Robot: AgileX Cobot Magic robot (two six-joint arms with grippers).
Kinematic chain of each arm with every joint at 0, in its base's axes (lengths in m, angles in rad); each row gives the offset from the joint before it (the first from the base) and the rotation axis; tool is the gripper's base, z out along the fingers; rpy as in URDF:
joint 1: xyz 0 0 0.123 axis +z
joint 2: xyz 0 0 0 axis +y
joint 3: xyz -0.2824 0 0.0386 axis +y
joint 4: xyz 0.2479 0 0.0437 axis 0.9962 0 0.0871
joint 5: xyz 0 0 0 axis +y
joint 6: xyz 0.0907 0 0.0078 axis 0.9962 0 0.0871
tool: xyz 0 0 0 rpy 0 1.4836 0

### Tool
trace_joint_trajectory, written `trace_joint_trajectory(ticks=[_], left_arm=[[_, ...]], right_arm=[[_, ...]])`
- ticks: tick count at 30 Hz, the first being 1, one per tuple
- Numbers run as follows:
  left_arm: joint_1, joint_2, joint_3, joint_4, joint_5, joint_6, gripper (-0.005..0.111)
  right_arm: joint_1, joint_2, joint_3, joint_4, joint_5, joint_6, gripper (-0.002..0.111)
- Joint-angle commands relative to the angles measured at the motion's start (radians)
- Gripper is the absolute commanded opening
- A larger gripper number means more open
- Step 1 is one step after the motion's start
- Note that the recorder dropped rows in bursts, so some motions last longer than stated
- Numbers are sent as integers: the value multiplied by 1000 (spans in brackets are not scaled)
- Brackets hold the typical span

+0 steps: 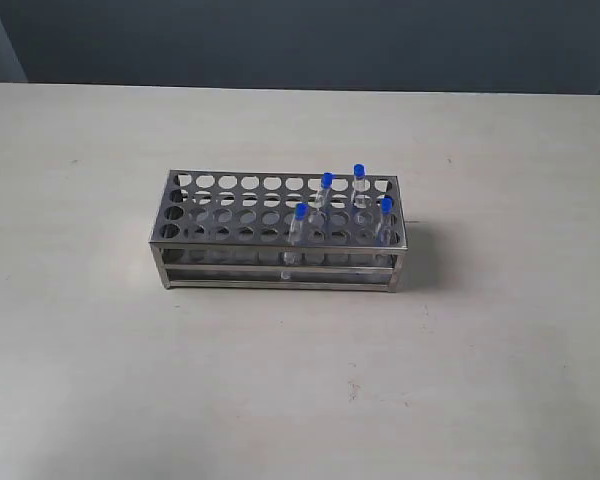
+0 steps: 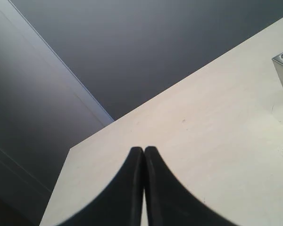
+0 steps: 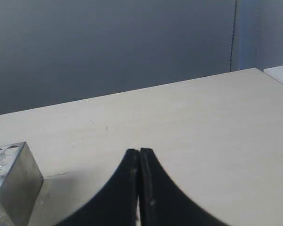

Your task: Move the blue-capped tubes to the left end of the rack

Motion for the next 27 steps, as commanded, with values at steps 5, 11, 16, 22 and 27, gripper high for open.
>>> trace_joint_trajectory(ticks=[5,11,16,22,27], left_arm=[[2,3,-5,-1,-6,-3,1],[2,3,-5,-1,-6,-3,1],[2,3,-5,-1,-6,-3,1],[2,3,-5,-1,-6,-3,1],[2,3,-5,-1,-6,-3,1]], right_arm=[[-4,-4,3,34,-73,26,-1],[-4,-4,3,570,-216,238,-1],[-4,-4,3,708,-308,244,-1],[-4,-4,3,796,-377,244,-1],[-4,-4,3,792,-506,244,-1]])
